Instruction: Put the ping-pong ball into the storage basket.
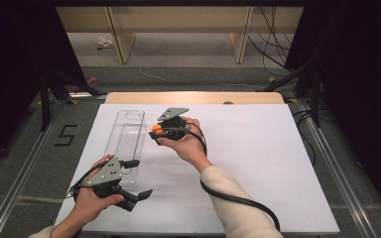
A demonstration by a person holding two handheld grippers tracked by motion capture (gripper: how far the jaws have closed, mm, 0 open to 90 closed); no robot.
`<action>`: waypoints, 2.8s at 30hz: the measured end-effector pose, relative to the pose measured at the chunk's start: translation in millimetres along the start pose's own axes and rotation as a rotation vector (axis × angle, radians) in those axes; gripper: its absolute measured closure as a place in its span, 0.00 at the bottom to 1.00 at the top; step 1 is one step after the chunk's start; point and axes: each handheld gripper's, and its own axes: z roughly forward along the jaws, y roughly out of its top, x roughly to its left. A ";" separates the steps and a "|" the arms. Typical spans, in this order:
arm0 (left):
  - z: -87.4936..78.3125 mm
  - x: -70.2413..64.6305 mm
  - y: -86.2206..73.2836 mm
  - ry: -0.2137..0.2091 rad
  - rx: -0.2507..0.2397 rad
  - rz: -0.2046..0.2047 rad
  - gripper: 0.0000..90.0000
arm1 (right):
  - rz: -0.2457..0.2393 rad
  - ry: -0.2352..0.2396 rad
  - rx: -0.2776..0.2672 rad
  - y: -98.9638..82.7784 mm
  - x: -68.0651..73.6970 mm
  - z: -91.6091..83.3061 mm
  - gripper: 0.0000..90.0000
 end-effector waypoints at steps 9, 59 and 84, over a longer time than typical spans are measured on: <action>-0.1 -0.1 0.1 0.000 0.001 0.001 0.00 | -0.003 0.001 -0.003 3.7 1.9 1.3 0.57; -0.4 -0.4 0.2 0.001 0.002 0.006 0.01 | -0.025 0.019 -0.004 18.5 10.0 13.9 0.57; -0.6 -0.7 0.2 0.000 0.005 0.011 0.01 | -0.045 0.046 0.001 27.8 19.9 24.3 0.57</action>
